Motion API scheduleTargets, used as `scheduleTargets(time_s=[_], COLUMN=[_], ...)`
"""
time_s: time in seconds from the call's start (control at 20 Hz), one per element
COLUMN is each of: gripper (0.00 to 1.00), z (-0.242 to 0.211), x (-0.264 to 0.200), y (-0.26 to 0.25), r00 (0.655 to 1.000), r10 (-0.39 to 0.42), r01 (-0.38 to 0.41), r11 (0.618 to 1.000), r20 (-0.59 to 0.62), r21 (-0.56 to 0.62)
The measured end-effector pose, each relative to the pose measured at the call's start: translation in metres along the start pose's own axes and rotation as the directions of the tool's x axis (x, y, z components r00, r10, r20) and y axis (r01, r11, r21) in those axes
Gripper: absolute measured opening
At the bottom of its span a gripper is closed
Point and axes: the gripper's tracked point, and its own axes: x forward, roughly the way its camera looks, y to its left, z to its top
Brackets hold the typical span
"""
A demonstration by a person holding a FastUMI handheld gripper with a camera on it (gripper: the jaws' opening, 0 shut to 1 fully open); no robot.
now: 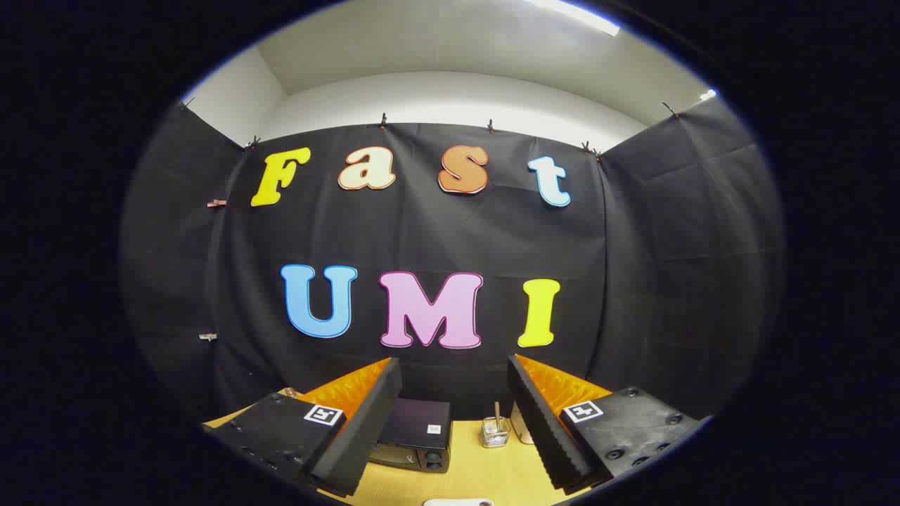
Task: Open the toaster oven, put the food inside, and close the toaster oven door.
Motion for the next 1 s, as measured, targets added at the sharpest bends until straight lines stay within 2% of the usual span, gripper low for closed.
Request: scheduleTargets(time_s=[0.55, 1.0], gripper=[0.97, 0.98], z=[-0.0015, -0.0044], x=[0.0061, 0.0083], y=[0.0049, -0.0047], r00=[1.0, 1.0], r10=[0.029, -0.003], r01=[-0.03, 0.003], r11=[1.0, 1.0], r20=[-0.009, -0.012], r21=[-0.005, 0.003])
